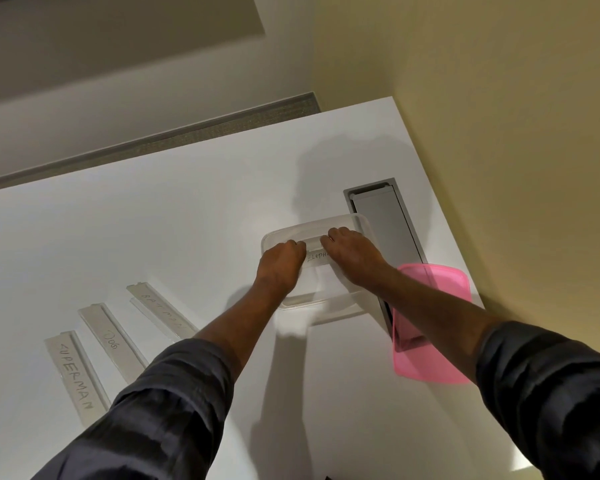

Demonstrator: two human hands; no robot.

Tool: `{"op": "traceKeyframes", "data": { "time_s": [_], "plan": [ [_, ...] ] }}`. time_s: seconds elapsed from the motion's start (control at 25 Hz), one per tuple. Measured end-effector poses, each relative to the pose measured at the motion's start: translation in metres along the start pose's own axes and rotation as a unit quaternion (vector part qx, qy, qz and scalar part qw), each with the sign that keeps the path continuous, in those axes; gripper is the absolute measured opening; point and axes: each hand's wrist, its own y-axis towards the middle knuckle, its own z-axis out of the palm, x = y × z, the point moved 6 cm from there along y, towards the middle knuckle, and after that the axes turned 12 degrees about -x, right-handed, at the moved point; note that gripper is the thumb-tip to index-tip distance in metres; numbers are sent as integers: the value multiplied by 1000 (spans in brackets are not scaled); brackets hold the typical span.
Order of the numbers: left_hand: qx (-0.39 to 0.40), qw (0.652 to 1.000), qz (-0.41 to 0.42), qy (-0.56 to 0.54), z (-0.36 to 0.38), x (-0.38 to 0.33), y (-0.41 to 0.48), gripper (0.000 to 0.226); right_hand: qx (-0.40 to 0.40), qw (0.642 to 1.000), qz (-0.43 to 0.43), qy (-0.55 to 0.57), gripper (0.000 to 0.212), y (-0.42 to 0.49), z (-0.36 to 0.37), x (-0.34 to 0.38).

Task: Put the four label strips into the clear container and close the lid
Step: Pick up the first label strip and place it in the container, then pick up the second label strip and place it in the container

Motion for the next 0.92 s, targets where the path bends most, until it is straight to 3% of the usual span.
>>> {"op": "traceKeyframes", "data": {
  "time_s": [0.12, 0.28, 0.44, 0.56, 0.72, 0.92],
  "plan": [
    [-20, 999, 6, -28, -3, 1, -4, 21, -13, 1000, 12, 7, 31, 0, -5, 0],
    [-89, 989, -7, -115, -31, 1, -22, 40, -27, 998, 44, 27, 34, -1, -21, 3],
    [-208, 949, -94, -219, -72, 15, -61, 38, -74, 986, 113, 101, 37, -9, -44, 16],
    [-254, 914, -167, -269, -85, 36, -98, 31, -123, 968, 136, 170, 32, -16, -62, 49],
    [-233, 834, -331, -376, -75, 74, -150, 28, -143, 950, 130, 245, 31, -18, -79, 116],
    [-252, 712, -495, -428, -54, 129, -213, 25, -74, 938, 136, 312, 32, -11, -55, 198]
  ]
}}
